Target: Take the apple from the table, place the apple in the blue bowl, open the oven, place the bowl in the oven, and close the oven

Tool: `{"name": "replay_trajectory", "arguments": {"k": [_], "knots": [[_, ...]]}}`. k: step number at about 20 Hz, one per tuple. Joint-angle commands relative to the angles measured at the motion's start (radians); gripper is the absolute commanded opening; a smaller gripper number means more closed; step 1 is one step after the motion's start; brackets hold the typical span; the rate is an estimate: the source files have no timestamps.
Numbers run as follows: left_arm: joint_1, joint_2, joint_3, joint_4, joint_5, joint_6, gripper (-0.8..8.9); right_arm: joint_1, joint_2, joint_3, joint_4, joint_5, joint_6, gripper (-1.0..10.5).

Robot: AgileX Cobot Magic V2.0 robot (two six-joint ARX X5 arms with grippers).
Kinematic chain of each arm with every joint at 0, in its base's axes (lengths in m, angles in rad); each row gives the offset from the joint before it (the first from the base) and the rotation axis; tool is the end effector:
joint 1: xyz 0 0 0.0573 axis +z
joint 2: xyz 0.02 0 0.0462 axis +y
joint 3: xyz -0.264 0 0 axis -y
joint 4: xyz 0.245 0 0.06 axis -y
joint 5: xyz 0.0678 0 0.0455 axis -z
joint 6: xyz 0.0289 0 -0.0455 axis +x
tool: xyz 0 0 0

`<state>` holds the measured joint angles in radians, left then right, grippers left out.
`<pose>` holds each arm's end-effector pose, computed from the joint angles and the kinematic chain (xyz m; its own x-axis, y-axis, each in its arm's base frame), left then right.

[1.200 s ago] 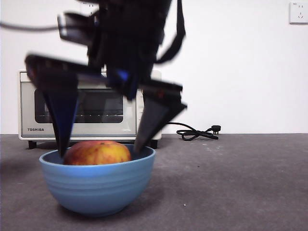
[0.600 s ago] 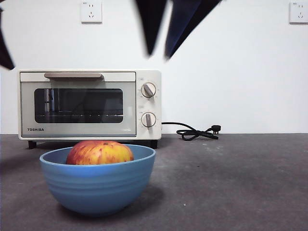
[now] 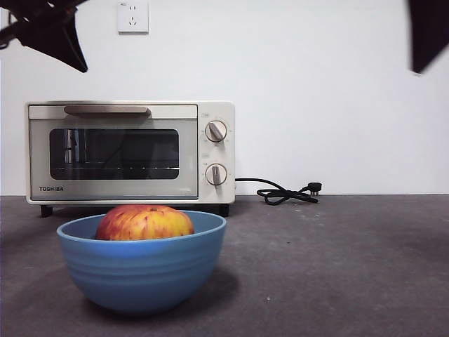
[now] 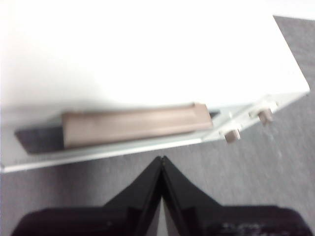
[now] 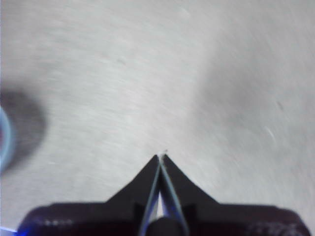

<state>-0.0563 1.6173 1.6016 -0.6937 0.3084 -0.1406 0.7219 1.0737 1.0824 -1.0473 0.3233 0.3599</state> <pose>0.3495 -0.0285 0.3613 0.7047 -0.3437 -0.6206 0.1896 0.9342 -0.3021 0.1463 0.1166 0.3156 0.5711 0.0795 -0.8171 -0.2454 0.9663 -0.0775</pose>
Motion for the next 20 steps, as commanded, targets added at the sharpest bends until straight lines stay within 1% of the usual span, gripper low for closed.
{"name": "replay_trajectory", "arguments": {"k": [1, 4, 9, 14, 17, 20], "knots": [[-0.003, 0.070, 0.056, -0.001, 0.006, 0.000, -0.05, -0.055, -0.076, -0.072, 0.007, -0.034, 0.028, -0.1], [-0.003, 0.145, 0.111, -0.002, 0.006, 0.000, -0.05, -0.097, -0.183, -0.138, 0.006, -0.071, 0.068, -0.1], [-0.003, 0.222, 0.117, 0.006, 0.005, -0.014, -0.05, -0.102, -0.309, -0.184, -0.028, -0.084, 0.131, -0.1], [-0.006, 0.234, 0.117, -0.025, 0.005, -0.009, -0.05, -0.102, -0.338, -0.184, -0.047, -0.082, 0.148, -0.1], [-0.006, 0.234, 0.117, -0.078, 0.005, 0.011, -0.05, -0.102, -0.338, -0.184, -0.047, -0.082, 0.163, -0.1], [-0.006, 0.234, 0.117, -0.113, -0.003, 0.014, -0.05, -0.102, -0.338, -0.184, -0.044, -0.081, 0.164, -0.1]]}}
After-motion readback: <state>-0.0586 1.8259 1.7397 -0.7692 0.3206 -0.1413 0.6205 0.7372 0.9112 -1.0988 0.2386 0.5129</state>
